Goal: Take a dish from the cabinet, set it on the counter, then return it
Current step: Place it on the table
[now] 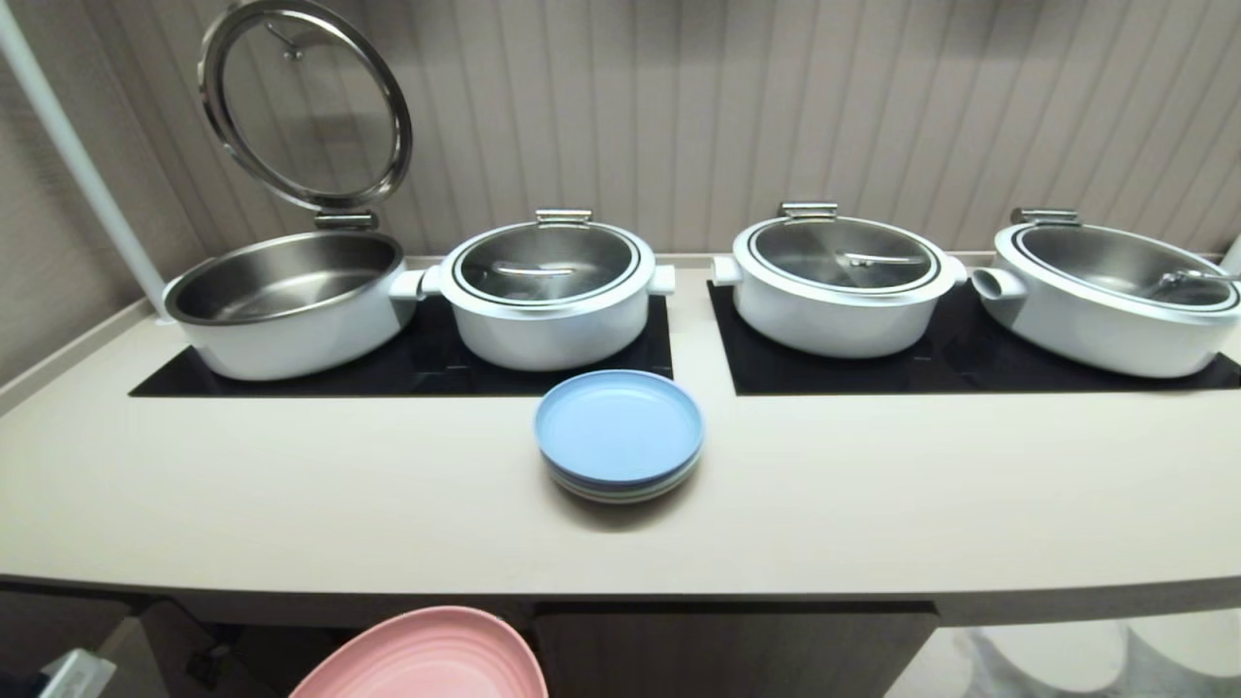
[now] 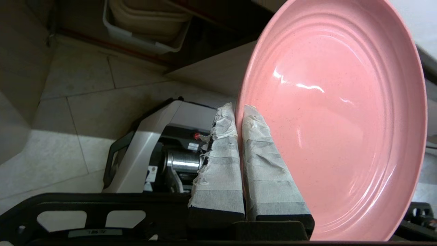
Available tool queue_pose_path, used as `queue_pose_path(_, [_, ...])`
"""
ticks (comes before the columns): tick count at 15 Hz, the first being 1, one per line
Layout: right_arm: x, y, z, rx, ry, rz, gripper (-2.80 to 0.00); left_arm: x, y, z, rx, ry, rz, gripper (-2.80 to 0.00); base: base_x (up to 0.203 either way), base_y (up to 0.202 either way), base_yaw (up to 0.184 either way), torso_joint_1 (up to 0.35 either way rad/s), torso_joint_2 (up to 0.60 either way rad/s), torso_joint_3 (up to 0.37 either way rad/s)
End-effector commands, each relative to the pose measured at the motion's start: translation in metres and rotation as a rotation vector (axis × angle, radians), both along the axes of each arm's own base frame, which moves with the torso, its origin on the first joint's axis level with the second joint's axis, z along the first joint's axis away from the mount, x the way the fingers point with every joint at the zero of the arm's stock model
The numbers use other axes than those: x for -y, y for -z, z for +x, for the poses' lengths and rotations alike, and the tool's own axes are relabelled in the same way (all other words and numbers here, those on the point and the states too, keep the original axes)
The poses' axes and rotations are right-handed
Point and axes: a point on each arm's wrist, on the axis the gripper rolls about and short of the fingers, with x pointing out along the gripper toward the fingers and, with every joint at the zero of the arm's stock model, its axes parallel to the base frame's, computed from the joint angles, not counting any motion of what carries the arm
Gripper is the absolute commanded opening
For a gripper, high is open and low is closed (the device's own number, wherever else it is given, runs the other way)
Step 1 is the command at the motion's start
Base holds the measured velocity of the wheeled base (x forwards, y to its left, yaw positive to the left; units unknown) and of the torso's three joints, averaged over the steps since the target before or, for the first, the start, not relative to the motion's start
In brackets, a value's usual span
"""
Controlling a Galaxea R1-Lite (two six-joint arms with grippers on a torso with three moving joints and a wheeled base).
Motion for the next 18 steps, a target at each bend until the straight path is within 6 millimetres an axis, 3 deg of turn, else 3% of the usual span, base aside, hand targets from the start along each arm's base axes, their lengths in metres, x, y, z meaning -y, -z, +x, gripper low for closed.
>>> queue_pose_path(1, [0.0,0.0,0.0,0.0,0.0,0.001,-2.8,0.001,-0.011,0.006,0.041,-0.009,-0.011,-2.8,0.0,0.0,0.0,0.0,0.0,0.0])
queue_pose_path(8, [0.0,0.0,0.0,0.0,0.0,0.001,-2.8,0.0,-0.04,0.03,0.074,-0.091,-0.01,-2.8,0.0,0.0,0.0,0.0,0.0,0.0])
queue_pose_path(13, [0.0,0.0,0.0,0.0,0.0,0.001,-2.8,-0.008,-0.059,0.071,0.049,-0.199,-0.007,-2.8,0.0,0.0,0.0,0.0,0.0,0.0])
queue_pose_path(18, [0.0,0.0,0.0,0.0,0.0,0.001,-2.8,-0.016,-0.06,0.123,0.032,-0.251,-0.003,-2.8,0.0,0.0,0.0,0.0,0.0,0.0])
